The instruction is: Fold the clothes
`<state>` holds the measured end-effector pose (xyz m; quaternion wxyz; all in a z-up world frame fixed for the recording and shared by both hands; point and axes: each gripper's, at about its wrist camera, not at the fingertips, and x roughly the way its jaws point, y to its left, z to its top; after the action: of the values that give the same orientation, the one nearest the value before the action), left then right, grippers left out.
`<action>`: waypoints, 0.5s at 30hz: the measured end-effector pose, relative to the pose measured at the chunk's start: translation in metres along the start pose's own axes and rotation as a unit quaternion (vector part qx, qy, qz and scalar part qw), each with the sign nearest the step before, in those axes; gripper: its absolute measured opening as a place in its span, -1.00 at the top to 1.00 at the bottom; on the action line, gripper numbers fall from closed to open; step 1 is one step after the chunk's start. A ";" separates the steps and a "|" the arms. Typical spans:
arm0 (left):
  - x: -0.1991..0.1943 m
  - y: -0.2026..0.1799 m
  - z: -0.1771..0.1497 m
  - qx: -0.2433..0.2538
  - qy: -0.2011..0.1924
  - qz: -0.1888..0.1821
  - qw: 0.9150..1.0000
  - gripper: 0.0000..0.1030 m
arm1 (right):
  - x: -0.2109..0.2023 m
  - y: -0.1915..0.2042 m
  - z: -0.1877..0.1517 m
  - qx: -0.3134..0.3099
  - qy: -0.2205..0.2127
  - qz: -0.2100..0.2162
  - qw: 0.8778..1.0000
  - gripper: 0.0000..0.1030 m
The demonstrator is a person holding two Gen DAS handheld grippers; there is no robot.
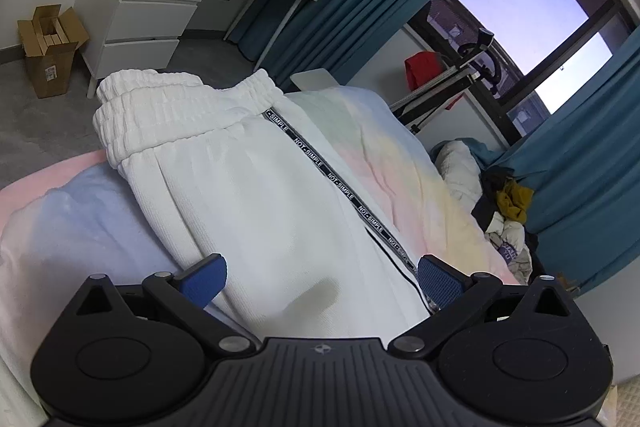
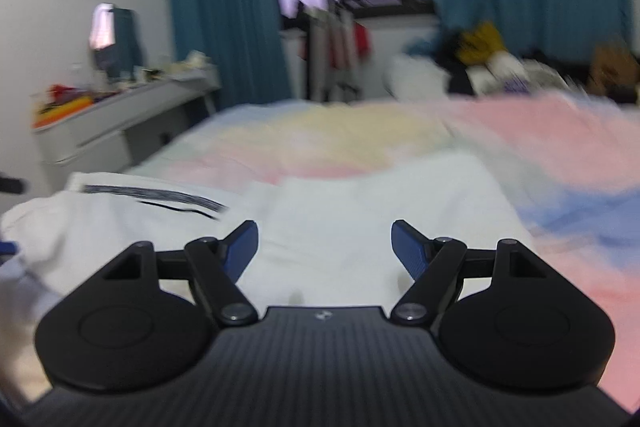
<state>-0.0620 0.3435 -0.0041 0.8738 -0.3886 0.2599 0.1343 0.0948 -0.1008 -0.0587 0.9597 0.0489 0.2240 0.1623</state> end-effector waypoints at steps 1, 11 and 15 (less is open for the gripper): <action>0.001 0.000 0.000 -0.001 0.000 0.002 1.000 -0.99 | 0.007 -0.004 -0.003 0.007 0.019 -0.010 1.000 -0.46; 0.007 0.014 0.002 -0.042 0.012 0.021 0.999 -0.99 | 0.044 -0.017 -0.023 0.021 0.122 -0.045 0.991 -0.46; 0.010 0.026 0.002 -0.075 0.022 0.028 0.997 -0.99 | 0.039 -0.020 -0.019 0.041 0.122 -0.039 0.991 -0.46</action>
<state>-0.0641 0.3628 -0.0246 0.8323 -0.4480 0.2792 0.1692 0.1253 -0.1060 -0.0953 0.9280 0.0592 0.3475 0.1205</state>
